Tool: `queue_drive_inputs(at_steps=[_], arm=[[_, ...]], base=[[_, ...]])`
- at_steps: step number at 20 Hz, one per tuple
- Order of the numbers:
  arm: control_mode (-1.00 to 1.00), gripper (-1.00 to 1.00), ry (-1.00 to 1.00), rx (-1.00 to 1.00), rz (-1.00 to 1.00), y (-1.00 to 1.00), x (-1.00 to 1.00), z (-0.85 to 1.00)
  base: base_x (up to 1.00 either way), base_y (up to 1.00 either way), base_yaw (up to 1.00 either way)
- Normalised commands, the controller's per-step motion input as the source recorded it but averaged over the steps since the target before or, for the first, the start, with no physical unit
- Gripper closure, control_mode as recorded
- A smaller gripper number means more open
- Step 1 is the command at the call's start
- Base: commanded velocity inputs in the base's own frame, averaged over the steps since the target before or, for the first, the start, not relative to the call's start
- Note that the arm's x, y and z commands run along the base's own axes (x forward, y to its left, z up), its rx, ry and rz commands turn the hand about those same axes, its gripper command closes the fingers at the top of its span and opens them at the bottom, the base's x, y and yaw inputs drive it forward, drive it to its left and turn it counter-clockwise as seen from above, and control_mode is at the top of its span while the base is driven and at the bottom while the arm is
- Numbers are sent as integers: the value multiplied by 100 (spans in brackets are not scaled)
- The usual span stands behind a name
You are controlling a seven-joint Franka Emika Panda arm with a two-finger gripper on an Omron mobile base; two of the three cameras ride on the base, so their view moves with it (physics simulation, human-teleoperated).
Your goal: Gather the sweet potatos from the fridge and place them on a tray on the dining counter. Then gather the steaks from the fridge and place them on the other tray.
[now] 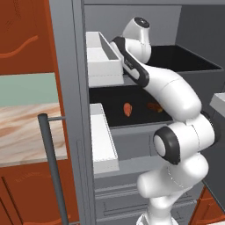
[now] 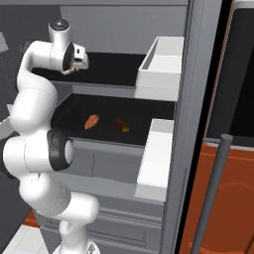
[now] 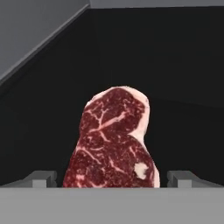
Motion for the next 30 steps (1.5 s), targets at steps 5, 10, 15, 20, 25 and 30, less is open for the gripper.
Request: queue_drive_inputs(at_steps=[5, 10, 15, 20, 25, 30], arm=[[-100, -100, 11, 0, 0, 5, 0, -6], [-100, -100, 4, -3, 0, 28, 0, -18], [-100, -100, 0, -2, 0, 22, 9, -15], [-100, -100, 0, 0, -5, 1, 13, -14], [-100, -100, 0, 0, -4, 1, 1, -29], [-100, 100, 0, -1, -1, 3, 0, -36]], base=[[0, 0, 0], [0, 0, 0], [0, 0, 0], [0, 0, 0], [0, 0, 0], [0, 0, 0]])
